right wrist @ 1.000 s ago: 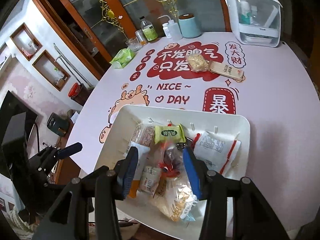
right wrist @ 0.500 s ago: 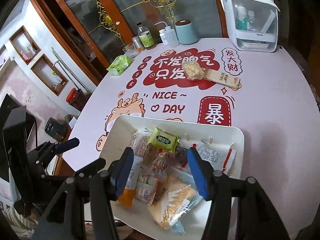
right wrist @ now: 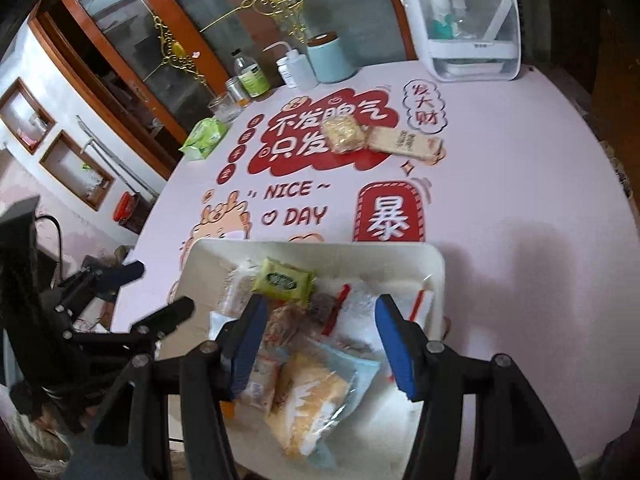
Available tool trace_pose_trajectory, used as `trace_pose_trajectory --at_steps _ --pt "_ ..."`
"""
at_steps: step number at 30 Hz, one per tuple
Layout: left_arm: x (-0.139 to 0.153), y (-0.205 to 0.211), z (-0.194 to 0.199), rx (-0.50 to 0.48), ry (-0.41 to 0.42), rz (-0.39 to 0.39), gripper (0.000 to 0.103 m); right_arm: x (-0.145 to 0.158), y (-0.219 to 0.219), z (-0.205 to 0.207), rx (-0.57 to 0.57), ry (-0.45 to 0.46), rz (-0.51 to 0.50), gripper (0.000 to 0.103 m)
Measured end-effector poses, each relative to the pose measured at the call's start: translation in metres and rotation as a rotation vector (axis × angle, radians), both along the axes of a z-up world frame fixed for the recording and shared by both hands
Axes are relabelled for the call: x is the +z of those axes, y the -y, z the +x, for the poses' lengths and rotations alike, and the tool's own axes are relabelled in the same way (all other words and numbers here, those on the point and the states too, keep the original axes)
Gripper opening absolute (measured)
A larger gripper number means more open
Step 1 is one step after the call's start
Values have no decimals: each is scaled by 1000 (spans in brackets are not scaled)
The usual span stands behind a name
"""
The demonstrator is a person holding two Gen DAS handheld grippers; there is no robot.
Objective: Organize snacks
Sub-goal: 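Grasp the clear puffed-snack bag with the left tool while the right tool grasps the brown biscuit pack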
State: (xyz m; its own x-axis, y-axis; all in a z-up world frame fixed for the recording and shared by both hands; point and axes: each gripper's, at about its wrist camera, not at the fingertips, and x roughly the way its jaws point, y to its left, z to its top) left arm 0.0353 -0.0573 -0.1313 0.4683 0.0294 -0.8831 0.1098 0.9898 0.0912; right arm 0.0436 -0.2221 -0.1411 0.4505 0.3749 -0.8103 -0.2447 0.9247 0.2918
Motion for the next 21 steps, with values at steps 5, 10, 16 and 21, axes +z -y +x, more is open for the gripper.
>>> trace_pose_trajectory --at_steps 5,10,16,21 --pt "13 5 23 -33 35 32 81 16 11 24 -12 76 -105 57" --pt "44 9 60 -74 121 87 81 40 21 61 -11 165 -202 57" --pt "68 14 115 -127 169 117 87 65 29 120 10 245 -271 57" --pt "72 21 174 -168 184 163 87 65 39 181 25 247 -227 57"
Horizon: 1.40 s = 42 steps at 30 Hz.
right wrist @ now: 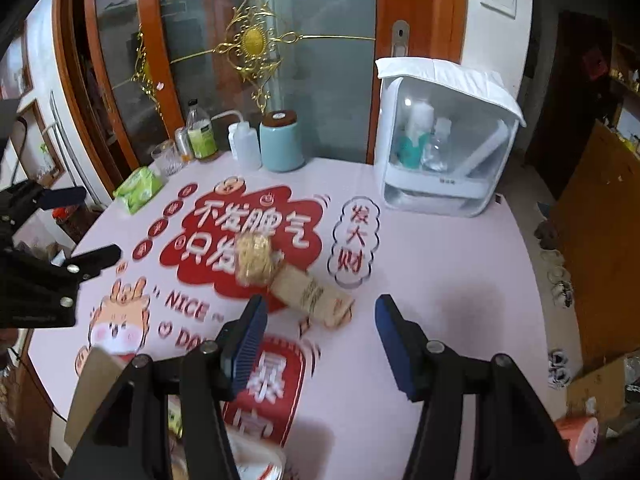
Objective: Organize snacks
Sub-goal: 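Grasp the clear puffed-snack bag with the left tool while the right tool grasps the brown biscuit pack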
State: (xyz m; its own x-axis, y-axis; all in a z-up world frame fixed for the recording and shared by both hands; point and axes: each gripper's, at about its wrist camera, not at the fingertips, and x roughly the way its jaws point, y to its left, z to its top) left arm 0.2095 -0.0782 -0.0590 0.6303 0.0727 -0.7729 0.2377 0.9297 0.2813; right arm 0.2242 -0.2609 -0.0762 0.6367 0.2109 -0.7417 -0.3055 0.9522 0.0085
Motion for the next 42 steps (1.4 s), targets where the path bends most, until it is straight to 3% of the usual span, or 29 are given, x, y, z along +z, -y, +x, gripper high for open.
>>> trace_pose_trajectory --at_steps 5,9,12,17,23,28,32,37,42 --pt "-20 4 71 27 -31 10 87 -24 -6 50 60 -1 -29 57" --pt "-52 -3 123 73 -94 -24 87 -71 -19 82 148 -88 -70 57" --pt "-81 -7 156 118 -173 -83 87 -109 -30 96 210 -181 -97 57" --pt "-137 -14 198 209 -309 -197 87 -154 -48 102 306 -237 -121 57" --pt "-196 -11 222 286 -414 -253 87 -184 -66 107 391 -232 -215 58" --pt "-223 -9 233 339 -465 -334 87 -202 -76 115 423 -230 -267 58" --pt "-236 -5 238 364 -481 -344 87 -211 -80 125 400 -224 -297 72" --pt "-250 -8 241 388 -510 -347 87 -217 -71 141 348 -286 -200 77" --pt "-252 -20 235 416 -495 -374 86 -215 -61 139 263 -293 -169 68"
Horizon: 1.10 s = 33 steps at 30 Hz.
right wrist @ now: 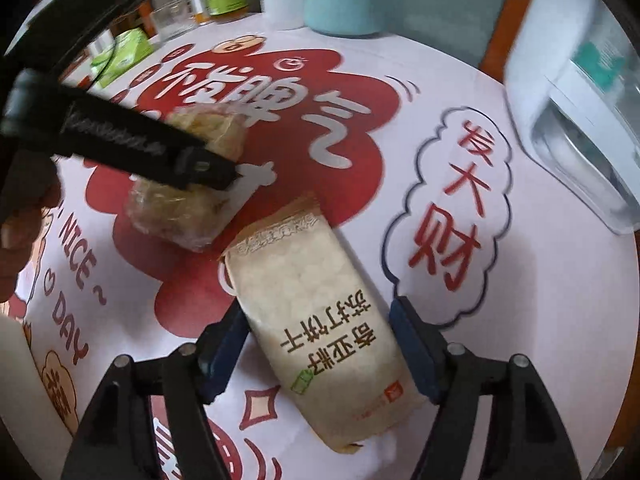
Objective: Organize snacks
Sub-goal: 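Grasp the clear puffed-snack bag with the left tool while the right tool grasps the brown biscuit pack, then lower both packs into the tray and open both tools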
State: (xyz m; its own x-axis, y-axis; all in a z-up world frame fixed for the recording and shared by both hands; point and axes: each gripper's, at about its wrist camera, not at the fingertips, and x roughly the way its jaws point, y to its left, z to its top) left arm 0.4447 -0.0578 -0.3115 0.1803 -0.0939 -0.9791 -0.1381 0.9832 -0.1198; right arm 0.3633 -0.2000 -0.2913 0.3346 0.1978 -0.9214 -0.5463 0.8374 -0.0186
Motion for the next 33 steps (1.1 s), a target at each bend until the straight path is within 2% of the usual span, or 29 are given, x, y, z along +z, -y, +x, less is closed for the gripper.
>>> trace_pose_trajectory --at_steps 1,3,5,10,15,19,24,29,33 --pt "1 -1 -2 -2 4 -2 82 1 2 -2 -17 -8 3 66" --pt "4 -4 -8 -17 17 13 67 2 9 -5 -53 -31 26 66" --pt "6 -8 -14 -27 19 4 62 4 15 -13 -79 -51 55 66" --pt "14 -17 -39 -52 41 43 60 12 23 -36 -99 -45 77 65" --pt "40 -37 -71 -103 76 77 60 43 29 -71 -100 2 110 65" --pt "75 -48 -103 -144 124 115 60 79 33 -103 -97 60 141 65" --pt "125 -74 -147 -141 178 140 60 126 37 -151 -96 124 210 65" --pt "172 -92 -204 -122 203 135 60 159 33 -206 -78 159 272 65" --pt "198 -90 -253 -134 239 123 60 180 28 -250 -65 176 330 65"
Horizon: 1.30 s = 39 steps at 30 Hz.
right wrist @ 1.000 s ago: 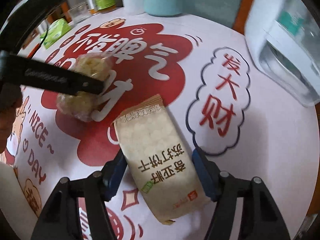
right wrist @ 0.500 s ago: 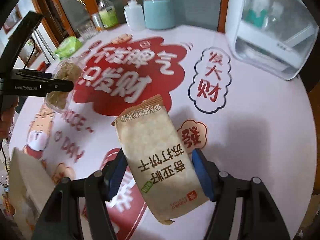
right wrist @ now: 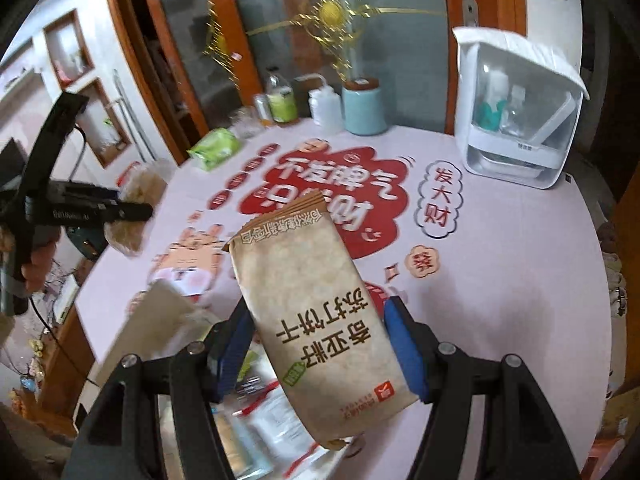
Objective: Organize snacks
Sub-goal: 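Lower both packs into the tray and open both tools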
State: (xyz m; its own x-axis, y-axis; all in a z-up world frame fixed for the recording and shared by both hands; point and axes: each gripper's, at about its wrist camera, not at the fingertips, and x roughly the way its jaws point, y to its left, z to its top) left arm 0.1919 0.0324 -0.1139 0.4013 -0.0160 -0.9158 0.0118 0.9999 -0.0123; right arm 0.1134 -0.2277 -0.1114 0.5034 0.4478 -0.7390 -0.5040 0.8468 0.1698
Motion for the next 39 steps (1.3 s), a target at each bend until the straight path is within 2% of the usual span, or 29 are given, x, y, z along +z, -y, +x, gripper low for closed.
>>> trace_pose_trajectory --at_steps 6,9,12,17,23,27,30,31,34,35,39 --pt "19 23 -75 -45 37 -1 60 17 -1 -61 -7 7 92 66" --pt "20 40 -112 -70 61 20 61 17 3 -87 -25 -25 136 66" --pt "17 54 -148 -88 81 35 61 6 9 -107 -53 -80 178 66" --pt "-2 71 -194 -84 99 43 61 -20 7 -124 -79 -171 184 66" --pt "-30 88 -213 -80 83 42 61 -41 -8 -125 -117 -240 151 67" --pt "-41 96 -213 -78 73 16 61 -44 -17 -121 -150 -236 125 68" --pt "-42 101 -211 -74 89 36 62 -43 -23 -121 -166 -226 105 68" --pt "-42 101 -210 -71 92 43 65 -42 -25 -123 -166 -219 99 70" --pt "-38 97 -208 -52 106 29 92 -38 -28 -129 -164 -193 87 72" --pt "-35 95 -208 -50 117 10 96 -35 -29 -131 -167 -177 81 72" --pt "-29 93 -209 -48 121 -37 97 -23 -30 -139 -182 -113 60 72"
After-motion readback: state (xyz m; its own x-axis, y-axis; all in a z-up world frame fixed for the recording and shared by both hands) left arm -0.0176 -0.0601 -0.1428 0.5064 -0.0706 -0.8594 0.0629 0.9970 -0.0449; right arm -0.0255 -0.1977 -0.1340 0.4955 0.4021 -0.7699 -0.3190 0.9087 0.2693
